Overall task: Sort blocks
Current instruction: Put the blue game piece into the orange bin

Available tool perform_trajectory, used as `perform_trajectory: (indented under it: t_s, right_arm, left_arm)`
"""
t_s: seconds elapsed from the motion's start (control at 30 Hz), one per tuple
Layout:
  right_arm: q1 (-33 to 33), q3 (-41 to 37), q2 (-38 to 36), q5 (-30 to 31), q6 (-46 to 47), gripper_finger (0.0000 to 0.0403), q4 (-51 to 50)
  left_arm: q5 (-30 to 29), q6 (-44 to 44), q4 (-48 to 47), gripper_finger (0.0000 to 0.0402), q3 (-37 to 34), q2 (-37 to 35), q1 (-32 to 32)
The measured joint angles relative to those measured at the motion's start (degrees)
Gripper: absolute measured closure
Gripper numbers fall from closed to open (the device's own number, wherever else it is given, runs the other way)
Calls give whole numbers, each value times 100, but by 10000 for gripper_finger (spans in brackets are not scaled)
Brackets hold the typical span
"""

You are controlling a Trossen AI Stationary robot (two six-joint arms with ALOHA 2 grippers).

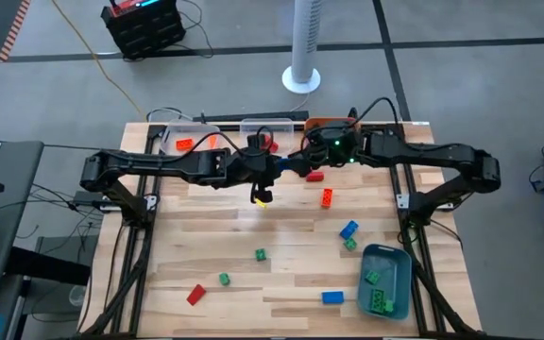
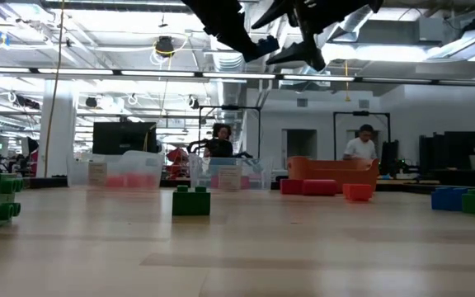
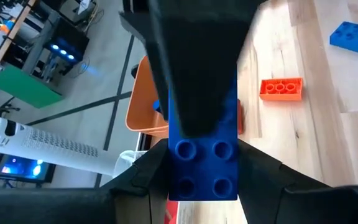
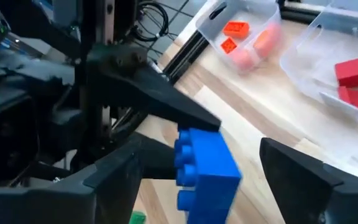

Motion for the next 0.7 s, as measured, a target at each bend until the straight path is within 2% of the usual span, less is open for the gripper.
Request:
perform_trajectory:
  t_s: [0.13, 0.27, 0.37, 0.47, 0.57, 0.7]
  right_arm:
    - [7, 0, 182, -2, -1, 99, 97]
    - [65, 0, 285, 3, -7, 137, 306]
    - [74, 0, 350, 0, -37, 182, 280]
    - [54, 0, 347, -4, -187, 246, 303]
    - [-25, 7, 297, -66, -268, 315, 250]
    - [-276, 2, 120, -383, -505, 320, -4]
  left_arm:
    - [46, -10, 7, 259, 0, 0, 8]
    - [62, -13, 6, 259, 0, 0, 9]
    - [62, -13, -4, 259, 0, 0, 9]
    - [58, -15, 0, 255, 0, 0, 30]
    - [147, -123, 41, 237, 0, 2, 101]
    - [292, -509, -42, 191, -4, 4, 236]
